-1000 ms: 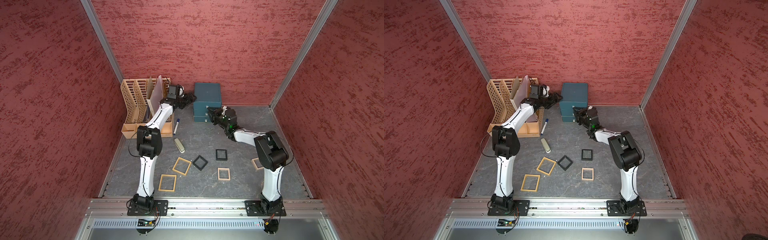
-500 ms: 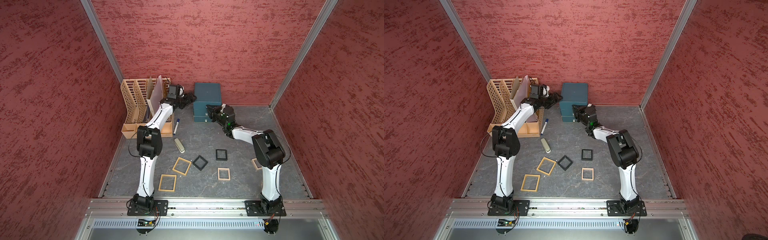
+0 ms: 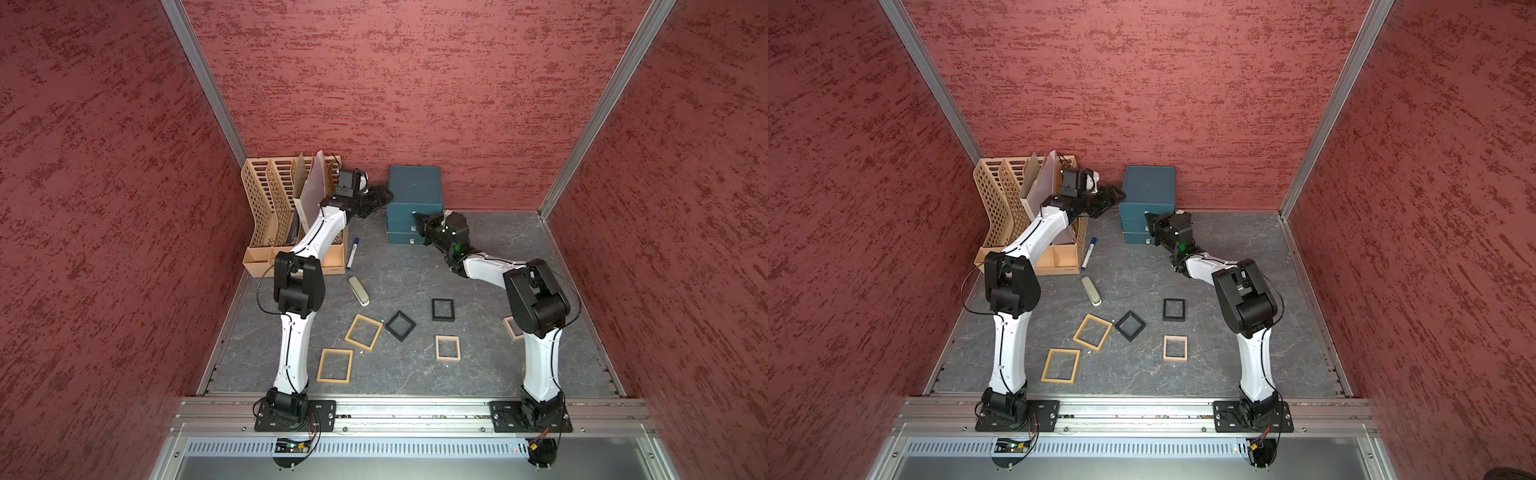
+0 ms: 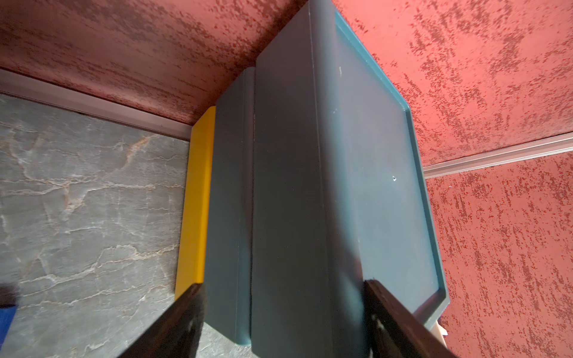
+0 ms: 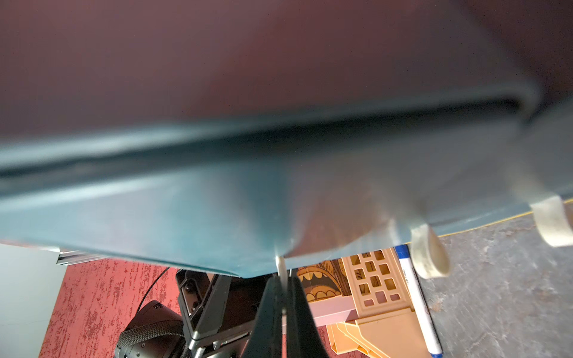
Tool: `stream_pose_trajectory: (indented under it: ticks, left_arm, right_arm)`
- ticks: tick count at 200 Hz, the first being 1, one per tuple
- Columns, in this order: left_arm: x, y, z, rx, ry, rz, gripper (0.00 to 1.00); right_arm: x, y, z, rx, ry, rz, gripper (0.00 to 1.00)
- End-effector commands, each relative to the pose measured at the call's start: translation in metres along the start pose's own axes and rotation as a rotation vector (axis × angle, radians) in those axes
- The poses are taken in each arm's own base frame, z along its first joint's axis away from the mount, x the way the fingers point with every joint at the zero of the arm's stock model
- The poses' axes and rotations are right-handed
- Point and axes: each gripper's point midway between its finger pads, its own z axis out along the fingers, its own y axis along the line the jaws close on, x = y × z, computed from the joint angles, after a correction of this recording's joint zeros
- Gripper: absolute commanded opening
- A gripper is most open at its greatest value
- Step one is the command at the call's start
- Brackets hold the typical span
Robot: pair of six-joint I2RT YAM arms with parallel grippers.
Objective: Place the brooch boxes into the drawer by color
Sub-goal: Open the drawer in the storage box.
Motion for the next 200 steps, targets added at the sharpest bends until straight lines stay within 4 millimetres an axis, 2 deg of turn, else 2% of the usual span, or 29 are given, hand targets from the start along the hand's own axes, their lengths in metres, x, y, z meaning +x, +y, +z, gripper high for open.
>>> stream_pose_trajectory:
  ticks: [1, 45, 126, 200]
  left_arm:
    - [0.011, 0.017, 0.012, -0.048, 0.034, -0.008, 0.82]
    - [0.011, 0.018, 0.011, -0.051, 0.037, -0.007, 0.82]
    - [0.015, 0.02, 0.012, -0.054, 0.053, -0.015, 0.82]
    - [0.015, 0.017, 0.01, -0.049, 0.054, -0.02, 0.81]
  right_arm:
    - [0.006, 0.013, -0.005, -0.013, -0.014, 0.001, 0.0]
    - [0.025, 0.011, -0.022, -0.009, 0.006, 0.014, 0.0]
    - [0.057, 0.007, -0.067, 0.019, 0.02, 0.019, 0.0]
    - [0.077, 0.003, -0.098, 0.058, 0.028, 0.003, 0.0]
